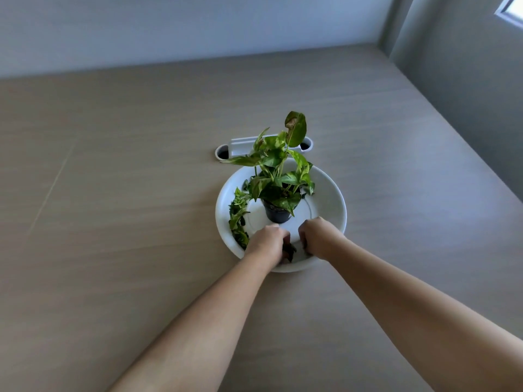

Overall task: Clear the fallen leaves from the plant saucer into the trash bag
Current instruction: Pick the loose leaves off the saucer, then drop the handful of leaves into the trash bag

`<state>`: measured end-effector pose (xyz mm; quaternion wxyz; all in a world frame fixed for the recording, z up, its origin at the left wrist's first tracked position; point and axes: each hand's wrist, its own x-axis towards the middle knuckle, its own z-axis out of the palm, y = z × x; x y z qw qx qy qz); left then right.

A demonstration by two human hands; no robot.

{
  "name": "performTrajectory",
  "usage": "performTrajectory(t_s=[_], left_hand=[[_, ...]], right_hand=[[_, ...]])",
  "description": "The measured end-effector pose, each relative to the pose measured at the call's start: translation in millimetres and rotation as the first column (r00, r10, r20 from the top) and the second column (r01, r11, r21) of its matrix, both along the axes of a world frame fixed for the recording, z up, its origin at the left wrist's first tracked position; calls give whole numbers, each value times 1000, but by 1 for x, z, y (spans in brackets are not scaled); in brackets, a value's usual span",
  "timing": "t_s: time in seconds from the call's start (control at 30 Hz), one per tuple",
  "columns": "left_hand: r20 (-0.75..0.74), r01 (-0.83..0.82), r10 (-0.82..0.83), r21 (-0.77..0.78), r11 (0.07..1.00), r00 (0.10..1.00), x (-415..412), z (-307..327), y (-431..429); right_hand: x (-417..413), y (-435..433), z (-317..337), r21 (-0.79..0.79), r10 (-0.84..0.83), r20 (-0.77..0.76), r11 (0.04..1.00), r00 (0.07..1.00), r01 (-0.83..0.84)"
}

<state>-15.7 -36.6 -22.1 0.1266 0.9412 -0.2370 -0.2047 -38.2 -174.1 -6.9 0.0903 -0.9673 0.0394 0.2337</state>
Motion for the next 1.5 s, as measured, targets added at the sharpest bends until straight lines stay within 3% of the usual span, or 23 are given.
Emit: performTrajectory(t_s=[0.23,0.47,0.73,0.87,0.97,1.07,1.2,1.37,1.5], left_hand=[[-89,-148,134,-179,973,987,5,0,8],[-54,-248,243,-286,925,969,-1,18,17],[-10,-196,203,-319,927,979,-45,48,-17],[22,-96,112,-370,924,994,-90,71,-83],[55,51,-31,-401,915,998,-142,86,-157],[71,220,-210,-428,877,975,-203,94,-239],[85,429,-440,-450,783,894,-305,95,-345],[67,670,-710,-402,624,701,-427,76,-442],[-5,778,-835,-361,515,551,-496,49,-482]], right_hand=[[3,-13,-4,179,-127,32,977,991,120],[-2,-19,17,308,-242,180,934,953,179],[-56,-58,45,368,-346,283,900,895,232],[-113,-116,67,400,-449,302,860,841,315],[-185,-178,82,327,-517,282,844,808,426],[-279,-248,86,301,-635,329,772,699,559],[-421,-326,88,312,-810,302,582,502,751],[-575,-370,71,377,-949,254,273,185,885],[-653,-377,40,397,-983,184,55,-21,916]])
